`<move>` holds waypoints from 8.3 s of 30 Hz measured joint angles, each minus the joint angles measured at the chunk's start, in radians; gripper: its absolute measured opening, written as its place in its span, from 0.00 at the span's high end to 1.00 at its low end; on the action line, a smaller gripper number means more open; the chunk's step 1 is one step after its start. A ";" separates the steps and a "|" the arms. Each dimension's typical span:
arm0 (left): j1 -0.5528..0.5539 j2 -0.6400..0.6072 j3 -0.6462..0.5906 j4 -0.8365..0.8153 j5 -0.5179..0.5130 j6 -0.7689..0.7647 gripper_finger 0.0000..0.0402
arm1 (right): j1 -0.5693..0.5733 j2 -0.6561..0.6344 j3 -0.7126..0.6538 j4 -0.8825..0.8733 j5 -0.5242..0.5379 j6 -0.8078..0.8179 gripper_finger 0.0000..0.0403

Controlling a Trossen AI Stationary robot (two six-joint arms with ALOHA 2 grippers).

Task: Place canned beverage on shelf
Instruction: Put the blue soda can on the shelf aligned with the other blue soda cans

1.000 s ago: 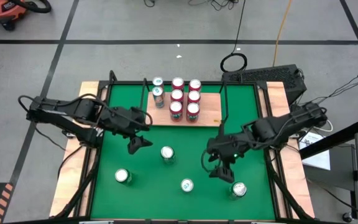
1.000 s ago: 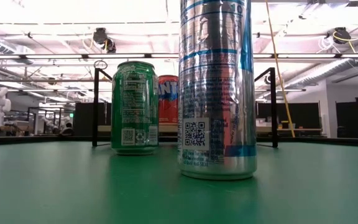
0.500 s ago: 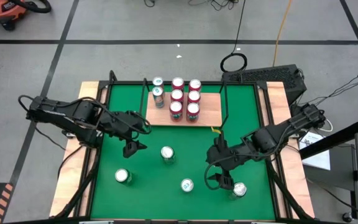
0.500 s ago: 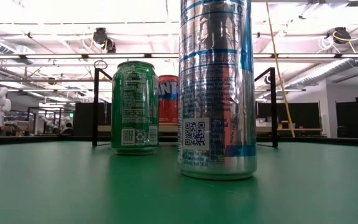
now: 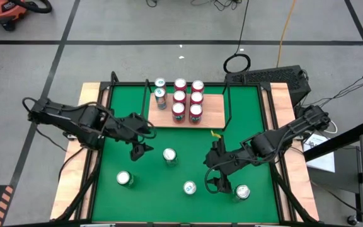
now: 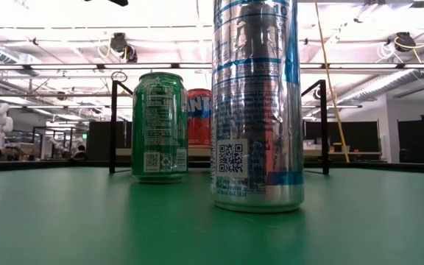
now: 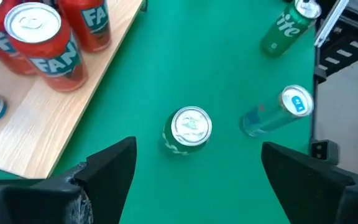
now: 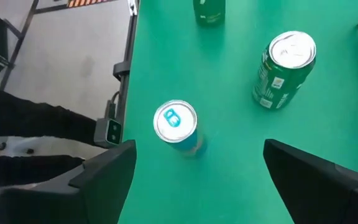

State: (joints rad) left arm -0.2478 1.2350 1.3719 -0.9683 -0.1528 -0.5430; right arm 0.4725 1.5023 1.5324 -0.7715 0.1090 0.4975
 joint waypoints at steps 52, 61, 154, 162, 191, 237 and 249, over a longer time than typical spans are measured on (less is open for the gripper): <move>-0.027 0.008 -0.049 0.069 -0.118 -0.052 0.14 | -0.078 0.320 -0.141 0.431 -0.218 -0.196 0.40; -0.027 0.008 -0.048 0.070 -0.070 -0.156 0.14 | -0.139 0.204 -0.142 0.382 -0.215 -0.132 0.39; 0.042 0.138 0.002 0.985 0.271 0.061 0.44 | -0.315 -0.080 -0.141 1.098 -0.214 -0.042 0.29; 0.045 0.138 0.001 0.977 0.265 0.063 0.44 | -0.315 -0.080 -0.141 1.097 -0.218 -0.042 0.44; 0.045 0.138 0.001 0.989 0.213 0.054 0.44 | -0.307 -0.056 -0.141 1.105 -0.218 -0.065 0.44; 0.109 0.023 0.052 0.842 -0.360 0.324 0.11 | -0.307 -0.118 -0.141 0.722 0.313 -0.138 0.41; 0.166 0.066 0.052 0.815 -0.133 0.313 0.11 | -0.330 -0.093 -0.141 0.684 0.374 -0.146 0.41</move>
State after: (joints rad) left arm -0.0819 1.3015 1.4239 -0.1536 -0.2860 -0.2303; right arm 0.1421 1.4097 1.3914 -0.0871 0.4832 0.3517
